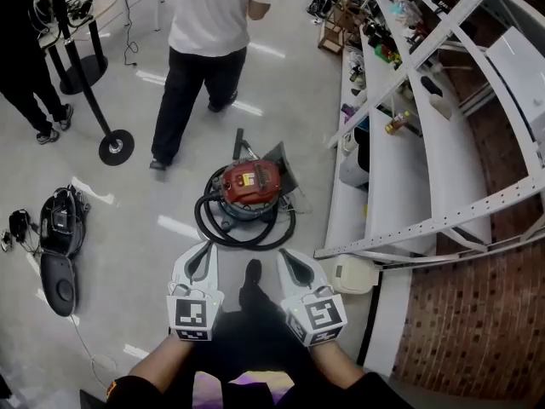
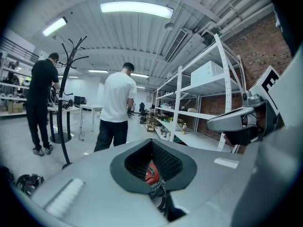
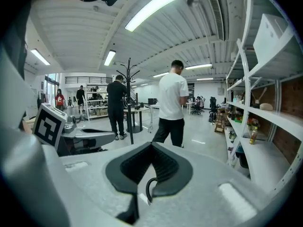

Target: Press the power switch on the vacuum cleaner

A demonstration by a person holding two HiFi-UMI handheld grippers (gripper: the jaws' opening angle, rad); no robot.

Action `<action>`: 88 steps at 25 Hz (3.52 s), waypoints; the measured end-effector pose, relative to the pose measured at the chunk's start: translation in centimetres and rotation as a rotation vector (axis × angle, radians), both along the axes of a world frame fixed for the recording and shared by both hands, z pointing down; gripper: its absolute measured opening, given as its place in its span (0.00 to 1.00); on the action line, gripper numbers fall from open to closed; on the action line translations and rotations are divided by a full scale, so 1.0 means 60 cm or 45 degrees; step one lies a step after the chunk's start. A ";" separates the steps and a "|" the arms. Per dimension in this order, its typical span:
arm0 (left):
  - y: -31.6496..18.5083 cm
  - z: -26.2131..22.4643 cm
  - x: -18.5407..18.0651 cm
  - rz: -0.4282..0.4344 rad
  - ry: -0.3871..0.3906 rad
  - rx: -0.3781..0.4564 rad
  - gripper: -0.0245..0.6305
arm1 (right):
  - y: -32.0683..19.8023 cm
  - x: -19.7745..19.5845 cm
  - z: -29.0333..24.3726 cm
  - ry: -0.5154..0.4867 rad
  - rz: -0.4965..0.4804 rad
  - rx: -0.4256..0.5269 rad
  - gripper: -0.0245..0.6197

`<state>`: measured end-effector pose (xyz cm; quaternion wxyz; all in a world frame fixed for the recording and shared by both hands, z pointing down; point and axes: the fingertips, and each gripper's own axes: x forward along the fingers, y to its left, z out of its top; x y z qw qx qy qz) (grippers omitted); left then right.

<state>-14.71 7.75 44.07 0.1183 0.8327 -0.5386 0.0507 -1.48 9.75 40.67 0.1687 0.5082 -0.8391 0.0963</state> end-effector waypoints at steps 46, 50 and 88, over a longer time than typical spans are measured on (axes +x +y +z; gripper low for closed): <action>-0.352 0.208 0.142 -0.205 -0.141 -0.288 0.06 | -0.421 0.098 0.267 0.010 -0.270 -0.371 0.03; -0.380 0.277 0.126 -0.196 -0.145 -0.350 0.06 | -0.447 0.081 0.330 0.049 -0.246 -0.430 0.03; -0.562 0.799 0.108 0.100 -0.250 -0.716 0.06 | -0.619 0.006 0.876 0.351 -0.110 -0.908 0.03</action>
